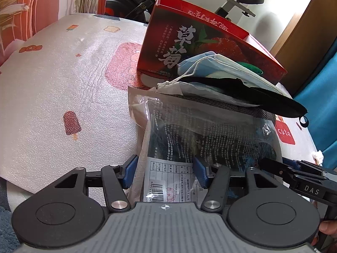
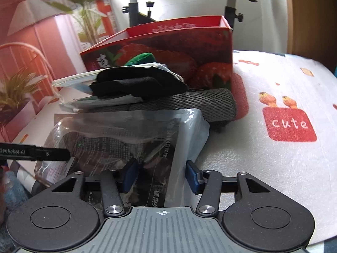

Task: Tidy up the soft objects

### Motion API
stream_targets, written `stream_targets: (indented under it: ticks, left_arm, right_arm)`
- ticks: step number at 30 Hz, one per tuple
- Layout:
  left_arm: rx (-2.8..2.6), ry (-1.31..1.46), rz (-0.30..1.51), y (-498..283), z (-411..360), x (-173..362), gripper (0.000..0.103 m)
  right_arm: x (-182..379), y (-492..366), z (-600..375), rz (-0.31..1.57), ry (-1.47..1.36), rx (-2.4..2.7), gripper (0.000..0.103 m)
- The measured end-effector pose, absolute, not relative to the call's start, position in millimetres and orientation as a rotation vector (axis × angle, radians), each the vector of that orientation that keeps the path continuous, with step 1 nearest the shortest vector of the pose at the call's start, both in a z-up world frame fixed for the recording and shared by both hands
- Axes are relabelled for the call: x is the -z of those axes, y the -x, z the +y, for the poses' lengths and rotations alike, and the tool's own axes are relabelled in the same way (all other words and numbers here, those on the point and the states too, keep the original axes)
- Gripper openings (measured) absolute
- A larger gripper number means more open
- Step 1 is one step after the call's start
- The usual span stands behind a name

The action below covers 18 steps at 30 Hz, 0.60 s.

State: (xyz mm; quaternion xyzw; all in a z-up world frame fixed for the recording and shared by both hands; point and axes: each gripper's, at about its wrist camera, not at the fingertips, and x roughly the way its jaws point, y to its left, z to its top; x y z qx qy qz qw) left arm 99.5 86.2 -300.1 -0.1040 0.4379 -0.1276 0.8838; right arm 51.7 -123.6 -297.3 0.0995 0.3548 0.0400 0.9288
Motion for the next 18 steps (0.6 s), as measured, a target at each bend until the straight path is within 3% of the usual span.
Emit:
stream_targets:
  ticks: [4,18]
  left_arm:
    - [0.262,0.18,0.91,-96.2,86.6,287.3,0.059]
    - [0.297,0.029,0.738,-69.5,84.3,244.1,0.058]
  right_arm:
    - [286.6,-42.3,-118.7,0.714,-0.159,-0.122,0.038]
    - [253.9,-18.0,-85.0,0.573,0.104,-0.153,0.035]
